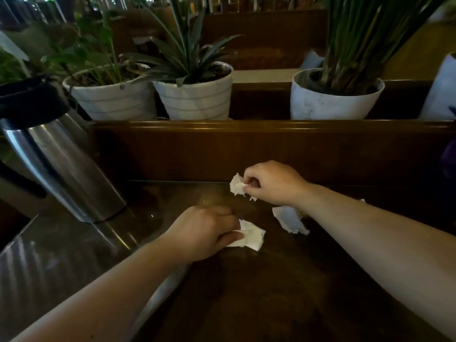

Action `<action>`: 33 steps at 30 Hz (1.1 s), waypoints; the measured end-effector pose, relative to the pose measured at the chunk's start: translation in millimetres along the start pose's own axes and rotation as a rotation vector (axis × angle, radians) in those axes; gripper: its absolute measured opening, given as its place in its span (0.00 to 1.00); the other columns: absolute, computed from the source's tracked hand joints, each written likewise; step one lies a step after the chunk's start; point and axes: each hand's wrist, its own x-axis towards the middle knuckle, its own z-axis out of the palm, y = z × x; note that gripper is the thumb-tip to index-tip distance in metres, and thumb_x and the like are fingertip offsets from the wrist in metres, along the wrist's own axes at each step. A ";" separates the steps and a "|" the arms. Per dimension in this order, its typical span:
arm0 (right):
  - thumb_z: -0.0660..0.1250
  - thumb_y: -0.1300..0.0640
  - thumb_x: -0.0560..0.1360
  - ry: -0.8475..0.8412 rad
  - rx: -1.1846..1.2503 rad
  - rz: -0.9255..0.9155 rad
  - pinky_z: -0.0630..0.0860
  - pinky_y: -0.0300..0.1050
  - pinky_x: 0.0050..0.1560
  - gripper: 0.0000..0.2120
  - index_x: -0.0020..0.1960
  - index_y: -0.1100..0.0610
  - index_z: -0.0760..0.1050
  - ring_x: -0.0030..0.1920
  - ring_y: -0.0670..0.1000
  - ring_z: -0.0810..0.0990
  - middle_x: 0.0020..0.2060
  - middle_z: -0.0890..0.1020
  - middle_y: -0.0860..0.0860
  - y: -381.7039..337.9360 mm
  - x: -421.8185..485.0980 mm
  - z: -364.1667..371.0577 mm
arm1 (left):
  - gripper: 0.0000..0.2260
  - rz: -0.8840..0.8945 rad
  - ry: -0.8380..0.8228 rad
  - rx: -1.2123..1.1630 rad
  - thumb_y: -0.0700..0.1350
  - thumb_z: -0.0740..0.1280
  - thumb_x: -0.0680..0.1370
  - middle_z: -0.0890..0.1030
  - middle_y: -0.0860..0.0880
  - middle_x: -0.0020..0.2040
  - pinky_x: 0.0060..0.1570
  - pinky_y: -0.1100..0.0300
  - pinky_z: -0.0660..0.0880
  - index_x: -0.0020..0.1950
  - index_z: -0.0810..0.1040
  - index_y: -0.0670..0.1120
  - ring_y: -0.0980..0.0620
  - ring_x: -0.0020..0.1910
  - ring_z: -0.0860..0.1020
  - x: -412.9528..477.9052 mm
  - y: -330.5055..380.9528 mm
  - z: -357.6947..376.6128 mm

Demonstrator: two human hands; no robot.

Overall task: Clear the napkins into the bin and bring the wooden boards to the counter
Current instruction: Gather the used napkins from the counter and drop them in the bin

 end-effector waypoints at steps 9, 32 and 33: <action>0.67 0.48 0.75 0.061 -0.019 0.162 0.79 0.45 0.40 0.03 0.46 0.47 0.78 0.39 0.42 0.78 0.38 0.80 0.43 39.3 -65.4 -29.3 | 0.23 -0.151 -0.351 0.053 0.60 0.57 0.77 0.71 0.50 0.65 0.53 0.52 0.75 0.70 0.62 0.55 0.51 0.57 0.74 36.9 3.5 24.3; 0.63 0.45 0.77 -0.041 -0.140 0.219 0.71 0.41 0.36 0.06 0.44 0.46 0.73 0.39 0.44 0.74 0.40 0.76 0.44 80.2 -135.3 -30.8 | 0.16 -0.090 0.044 -0.047 0.61 0.57 0.76 0.77 0.55 0.41 0.32 0.59 0.72 0.53 0.75 0.52 0.59 0.35 0.72 77.4 30.8 12.0; 0.64 0.45 0.77 -0.021 -0.142 0.244 0.72 0.42 0.36 0.06 0.44 0.46 0.73 0.39 0.43 0.75 0.40 0.76 0.44 88.8 -143.4 -36.7 | 0.18 -0.082 0.058 -0.057 0.62 0.55 0.76 0.77 0.55 0.41 0.32 0.59 0.73 0.53 0.75 0.52 0.59 0.34 0.73 82.0 34.5 14.0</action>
